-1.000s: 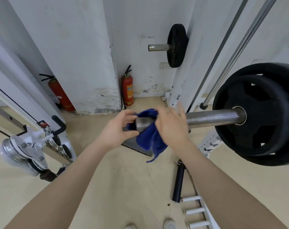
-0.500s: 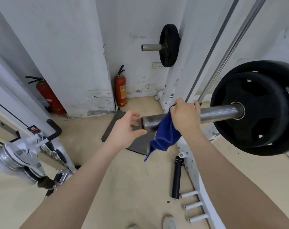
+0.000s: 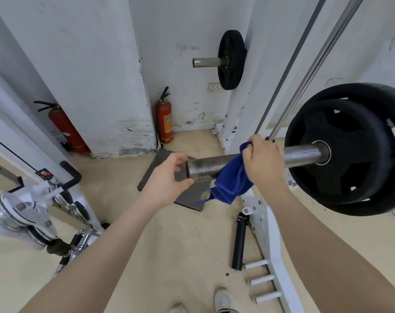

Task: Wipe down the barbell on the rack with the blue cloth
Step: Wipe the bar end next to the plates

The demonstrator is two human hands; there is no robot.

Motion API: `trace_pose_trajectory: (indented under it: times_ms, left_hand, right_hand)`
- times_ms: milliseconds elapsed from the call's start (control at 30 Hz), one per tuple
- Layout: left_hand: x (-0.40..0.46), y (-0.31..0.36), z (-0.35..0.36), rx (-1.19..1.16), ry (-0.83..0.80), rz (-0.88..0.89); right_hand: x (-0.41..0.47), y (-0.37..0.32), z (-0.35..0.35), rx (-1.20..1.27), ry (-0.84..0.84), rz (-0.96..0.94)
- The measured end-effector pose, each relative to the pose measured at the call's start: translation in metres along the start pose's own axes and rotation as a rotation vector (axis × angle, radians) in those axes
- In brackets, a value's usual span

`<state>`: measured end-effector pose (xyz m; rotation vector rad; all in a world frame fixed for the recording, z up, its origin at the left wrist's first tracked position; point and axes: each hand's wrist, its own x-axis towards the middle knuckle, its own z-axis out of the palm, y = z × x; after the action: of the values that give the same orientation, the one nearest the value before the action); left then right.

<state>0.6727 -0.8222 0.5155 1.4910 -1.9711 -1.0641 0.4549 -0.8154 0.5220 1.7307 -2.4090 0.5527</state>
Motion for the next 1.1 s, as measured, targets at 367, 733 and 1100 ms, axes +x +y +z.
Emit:
trace_pose_trajectory:
  times_ms: [367,733,1100]
  left_hand:
    - [0.006,0.064,0.034,0.381,0.076,0.13]
    - [0.021,0.098,0.091,0.706,0.089,0.192]
    - [0.021,0.098,0.1,0.697,0.212,0.137]
  right_hand:
    - [0.015,0.052,-0.002,-0.179,0.012,-0.263]
    - [0.024,0.108,-0.011,0.1,-0.089,-0.338]
    - [0.005,0.115,0.012,0.323,0.123,-0.42]
